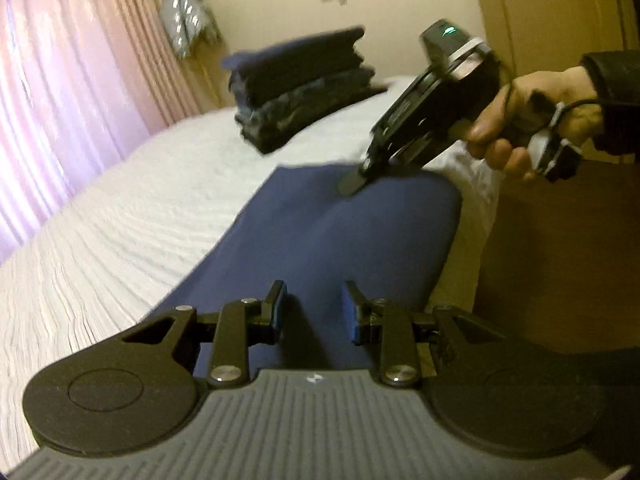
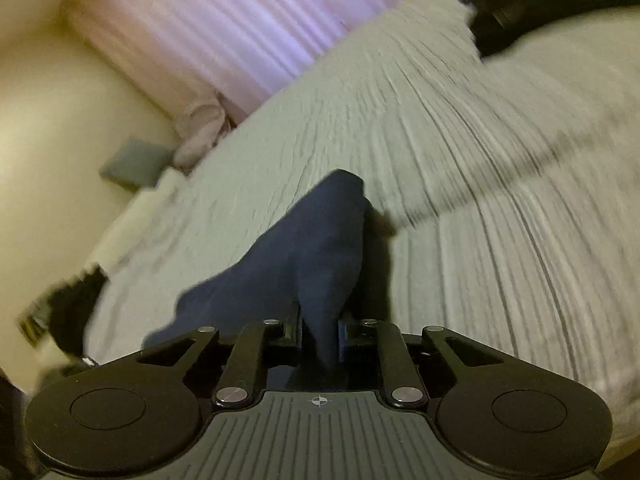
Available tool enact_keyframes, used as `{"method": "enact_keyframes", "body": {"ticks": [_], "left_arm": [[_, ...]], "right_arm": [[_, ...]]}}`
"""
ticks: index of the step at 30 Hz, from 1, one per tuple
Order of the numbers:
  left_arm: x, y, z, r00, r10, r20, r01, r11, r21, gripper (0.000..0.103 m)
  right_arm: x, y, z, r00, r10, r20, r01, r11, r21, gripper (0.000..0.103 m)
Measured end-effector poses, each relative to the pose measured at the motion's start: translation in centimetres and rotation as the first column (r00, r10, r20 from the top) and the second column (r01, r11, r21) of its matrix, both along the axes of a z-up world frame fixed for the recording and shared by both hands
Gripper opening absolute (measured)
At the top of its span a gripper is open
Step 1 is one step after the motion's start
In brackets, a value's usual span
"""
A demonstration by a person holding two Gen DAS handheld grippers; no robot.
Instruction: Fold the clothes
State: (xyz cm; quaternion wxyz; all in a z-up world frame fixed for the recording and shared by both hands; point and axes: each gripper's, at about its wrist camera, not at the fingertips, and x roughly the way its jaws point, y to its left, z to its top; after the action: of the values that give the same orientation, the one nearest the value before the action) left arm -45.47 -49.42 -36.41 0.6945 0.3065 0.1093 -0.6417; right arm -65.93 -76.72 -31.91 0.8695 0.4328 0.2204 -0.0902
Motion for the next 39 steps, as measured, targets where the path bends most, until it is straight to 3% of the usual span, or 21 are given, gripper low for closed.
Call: {"method": "enact_keyframes", "body": {"ticks": [1, 3, 4, 5, 6, 10, 12, 15, 19, 22, 26, 28, 32, 35, 39], "left_arm": [[0.1, -0.3, -0.1, 1.0, 0.008, -0.006, -0.008, 1.0, 0.01, 0.031], [0.3, -0.9, -0.4, 1.0, 0.018, -0.012, -0.017, 0.999, 0.032, 0.031], [0.3, -1.0, -0.4, 1.0, 0.021, -0.015, -0.021, 0.999, 0.036, 0.031], [0.2, -0.9, -0.3, 0.999, 0.023, -0.025, -0.022, 0.999, 0.031, 0.031], [0.2, -0.7, 0.0, 0.999, 0.023, -0.044, -0.023, 1.0, 0.018, 0.03], [0.1, -0.9, 1.0, 0.994, 0.037, -0.106, -0.041, 0.999, -0.033, 0.031], [-0.1, -1.7, 0.9, 0.994, 0.055, -0.09, -0.058, 0.998, -0.026, 0.031], [-0.1, -3.4, -0.4, 0.995, 0.083, -0.056, -0.08, 0.995, 0.059, 0.032], [-0.5, -2.9, 0.5, 0.995, 0.089, -0.036, -0.088, 0.996, 0.024, 0.031], [-0.1, -2.7, 1.3, 0.992, 0.12, -0.043, -0.12, 0.993, -0.007, 0.031], [1.2, -4.0, 0.0, 0.984, 0.172, -0.05, -0.168, 0.983, 0.071, 0.031], [1.4, -4.4, -1.1, 0.983, 0.179, -0.045, -0.174, 0.98, 0.097, 0.031], [1.6, -4.1, -1.2, 0.982, 0.177, -0.064, -0.17, 0.98, 0.105, 0.031], [1.8, -3.4, -0.4, 0.98, 0.184, -0.071, -0.179, 0.981, 0.073, 0.031], [4.1, -2.6, 0.1, 0.96, 0.271, -0.071, -0.268, 0.962, 0.058, 0.031]], "right_arm": [[-0.4, -0.1, -0.2, 1.0, 0.0, 0.019, -0.001, 1.0, 0.022, 0.024], [-1.3, 0.3, 0.4, 0.999, -0.005, 0.034, 0.005, 1.0, 0.006, 0.048], [-1.8, 0.7, 0.9, 0.999, -0.018, 0.034, 0.018, 1.0, -0.019, 0.055], [-2.5, 1.3, 1.3, 0.999, -0.029, 0.037, 0.031, 0.999, -0.039, 0.069], [-3.2, 2.0, 1.5, 0.998, -0.039, 0.044, 0.042, 0.998, -0.056, 0.072], [-5.7, 5.2, 1.7, 0.996, -0.056, 0.068, 0.064, 0.99, -0.126, 0.072], [-6.0, 6.7, 0.7, 0.998, -0.059, 0.012, 0.06, 0.983, -0.175, 0.071], [-6.5, 7.6, -0.9, 0.997, -0.07, -0.031, 0.063, 0.982, -0.18, 0.068], [-7.4, 9.1, 0.4, 0.995, -0.087, -0.056, 0.067, 0.955, -0.289, 0.068], [-8.1, 11.4, 3.3, 0.996, -0.083, 0.012, 0.078, 0.869, -0.489, 0.068], [-5.9, 13.7, 5.4, 0.999, 0.038, 0.02, -0.017, 0.771, -0.636, 0.068], [-4.0, 14.0, 4.7, 0.997, 0.077, -0.029, -0.077, 0.752, -0.655, 0.068], [-2.4, 13.7, 1.6, 0.988, 0.069, -0.142, -0.142, 0.773, -0.618, 0.068], [-2.9, 13.8, 2.1, 0.986, 0.074, -0.147, -0.151, 0.761, -0.631, 0.068], [-1.7, 12.6, 4.8, 0.993, 0.07, -0.099, -0.119, 0.725, -0.678, 0.068]]}}
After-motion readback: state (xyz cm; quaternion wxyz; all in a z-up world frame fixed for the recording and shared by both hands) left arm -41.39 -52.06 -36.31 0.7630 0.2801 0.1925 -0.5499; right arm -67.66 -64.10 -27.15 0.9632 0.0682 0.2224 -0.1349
